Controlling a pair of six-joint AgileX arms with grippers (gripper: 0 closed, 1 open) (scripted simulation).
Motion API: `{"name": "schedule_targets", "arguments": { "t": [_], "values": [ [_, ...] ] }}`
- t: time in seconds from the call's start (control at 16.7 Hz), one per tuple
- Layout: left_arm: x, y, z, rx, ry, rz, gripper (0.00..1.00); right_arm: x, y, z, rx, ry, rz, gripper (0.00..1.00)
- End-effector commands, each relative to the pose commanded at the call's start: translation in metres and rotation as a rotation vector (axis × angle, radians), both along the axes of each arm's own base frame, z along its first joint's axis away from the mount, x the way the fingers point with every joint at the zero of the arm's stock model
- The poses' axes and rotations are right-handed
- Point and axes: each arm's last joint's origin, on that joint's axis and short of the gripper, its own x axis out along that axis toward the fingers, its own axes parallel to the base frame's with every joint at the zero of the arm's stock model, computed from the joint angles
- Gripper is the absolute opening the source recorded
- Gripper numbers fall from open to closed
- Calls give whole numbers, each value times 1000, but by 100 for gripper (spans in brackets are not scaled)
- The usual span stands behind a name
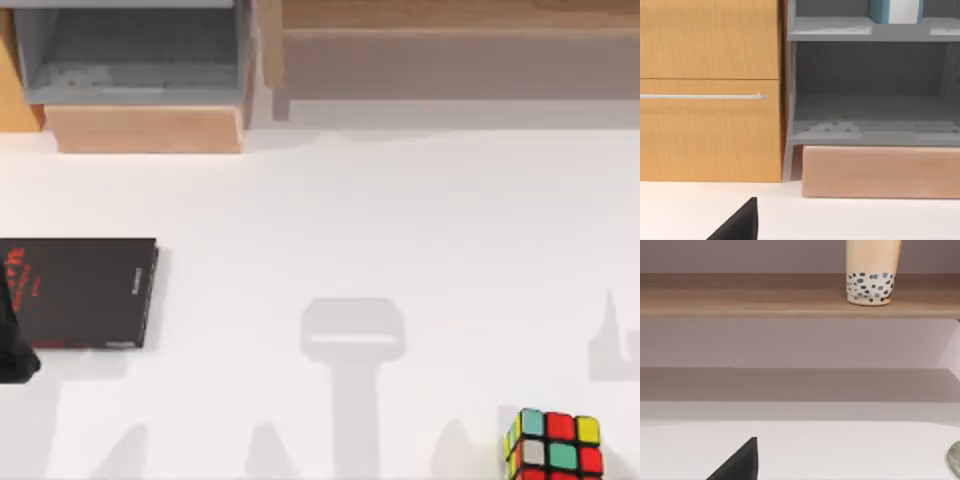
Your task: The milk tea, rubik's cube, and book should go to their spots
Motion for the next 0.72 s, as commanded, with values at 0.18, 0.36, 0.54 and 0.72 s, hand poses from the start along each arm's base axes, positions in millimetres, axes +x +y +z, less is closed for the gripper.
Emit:
{"name": "schedule_targets", "arguments": {
  "t": [0.18,0.36,0.54,0.72],
  "values": [
    [0,0,0,0,0,0,100,0,0,3,0,-5,0,100],
    [0,0,0,0,0,0,100,3,-1,26,0,-40,-2,100],
    [0,0,0,0,0,0,100,16,-3,60,-1,-70,-7,100],
    [0,0,0,0,0,0,100,50,-6,92,-7,-55,-13,100]
  ]
}}
